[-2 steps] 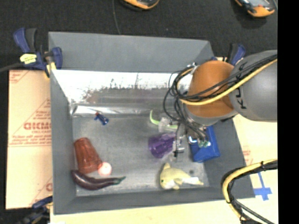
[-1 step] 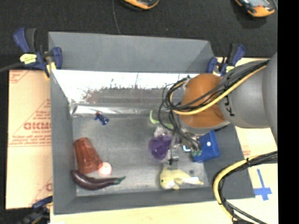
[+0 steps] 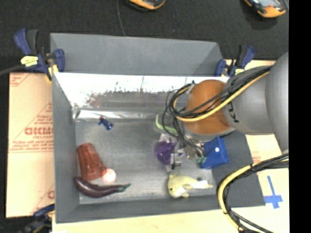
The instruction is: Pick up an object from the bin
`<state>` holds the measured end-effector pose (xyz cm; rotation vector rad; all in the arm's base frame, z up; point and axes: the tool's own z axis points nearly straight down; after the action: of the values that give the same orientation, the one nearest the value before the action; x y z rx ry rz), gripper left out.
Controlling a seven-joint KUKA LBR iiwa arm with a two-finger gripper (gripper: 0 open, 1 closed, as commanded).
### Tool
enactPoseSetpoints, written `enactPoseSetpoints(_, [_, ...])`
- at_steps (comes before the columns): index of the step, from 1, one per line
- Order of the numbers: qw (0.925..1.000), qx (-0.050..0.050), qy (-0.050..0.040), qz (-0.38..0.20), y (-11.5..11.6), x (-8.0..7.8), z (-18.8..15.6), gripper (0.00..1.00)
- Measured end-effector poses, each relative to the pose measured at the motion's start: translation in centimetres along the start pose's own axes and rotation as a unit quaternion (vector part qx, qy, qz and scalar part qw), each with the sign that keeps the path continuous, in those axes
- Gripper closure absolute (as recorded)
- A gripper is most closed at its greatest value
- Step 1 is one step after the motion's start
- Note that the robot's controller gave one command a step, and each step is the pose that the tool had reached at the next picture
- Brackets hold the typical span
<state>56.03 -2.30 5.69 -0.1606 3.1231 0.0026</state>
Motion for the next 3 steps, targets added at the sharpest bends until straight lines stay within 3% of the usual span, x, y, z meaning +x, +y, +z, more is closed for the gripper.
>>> enactPoseSetpoints(1, [1.0, 0.0, -0.0001, 0.002, 0.0, 0.0, 0.0, 1.0])
enactPoseSetpoints(2, [0.9999, 0.001, 0.001, -0.012, 0.0, 0.1, -5.7, 1.0])
enactPoseSetpoints(3, [0.9999, 0.0, -0.0009, -0.014, 0.3, 0.0, -4.5, 1.0])
